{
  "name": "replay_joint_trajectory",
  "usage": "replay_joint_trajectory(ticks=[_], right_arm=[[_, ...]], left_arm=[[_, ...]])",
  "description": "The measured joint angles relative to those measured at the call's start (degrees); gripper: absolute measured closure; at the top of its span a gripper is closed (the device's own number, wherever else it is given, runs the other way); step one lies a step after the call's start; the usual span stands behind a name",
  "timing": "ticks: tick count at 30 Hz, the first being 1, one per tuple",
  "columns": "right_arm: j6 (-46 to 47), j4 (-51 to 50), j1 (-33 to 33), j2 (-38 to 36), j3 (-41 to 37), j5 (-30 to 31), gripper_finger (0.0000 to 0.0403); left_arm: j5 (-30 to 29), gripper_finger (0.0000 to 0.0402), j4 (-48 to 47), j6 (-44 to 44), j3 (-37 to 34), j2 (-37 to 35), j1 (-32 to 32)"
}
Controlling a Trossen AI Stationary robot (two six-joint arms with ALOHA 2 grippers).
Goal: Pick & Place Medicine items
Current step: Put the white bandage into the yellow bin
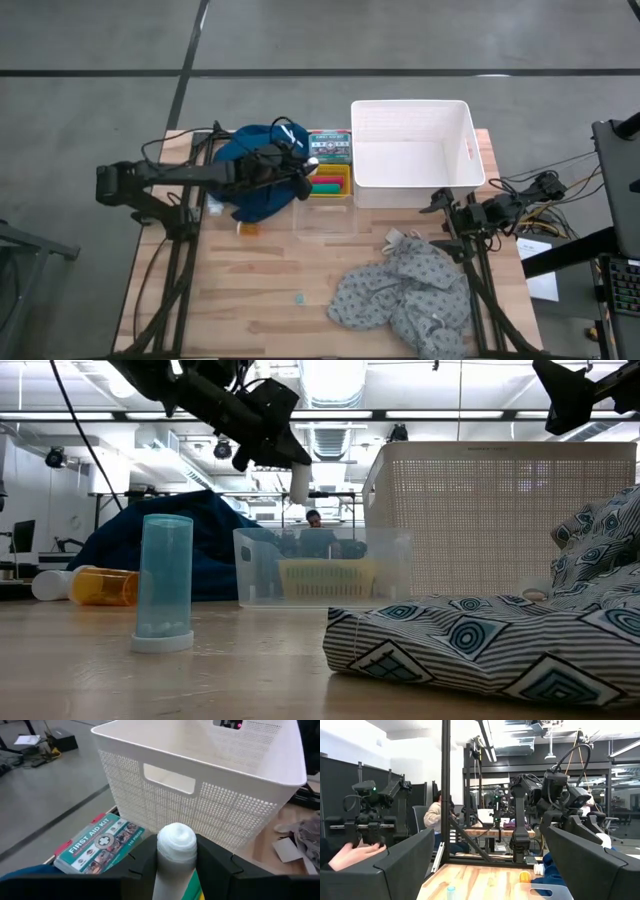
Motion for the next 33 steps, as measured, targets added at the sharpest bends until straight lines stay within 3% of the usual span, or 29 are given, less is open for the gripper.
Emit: replay_joint_trajectory(ticks=[14,33], right_arm=[[0.0,0.0,0.0,0.0,0.0,0.0,0.0023],[0.0,-1.2,0.0,0.0,0.0,0.0,0.0023]], left_arm=[[1.1,0.0279,-0.5,4.1,5.8,10.4,0.6],[1.4,0.0279,-16.8,4.5,16.0,21.5,3.3]])
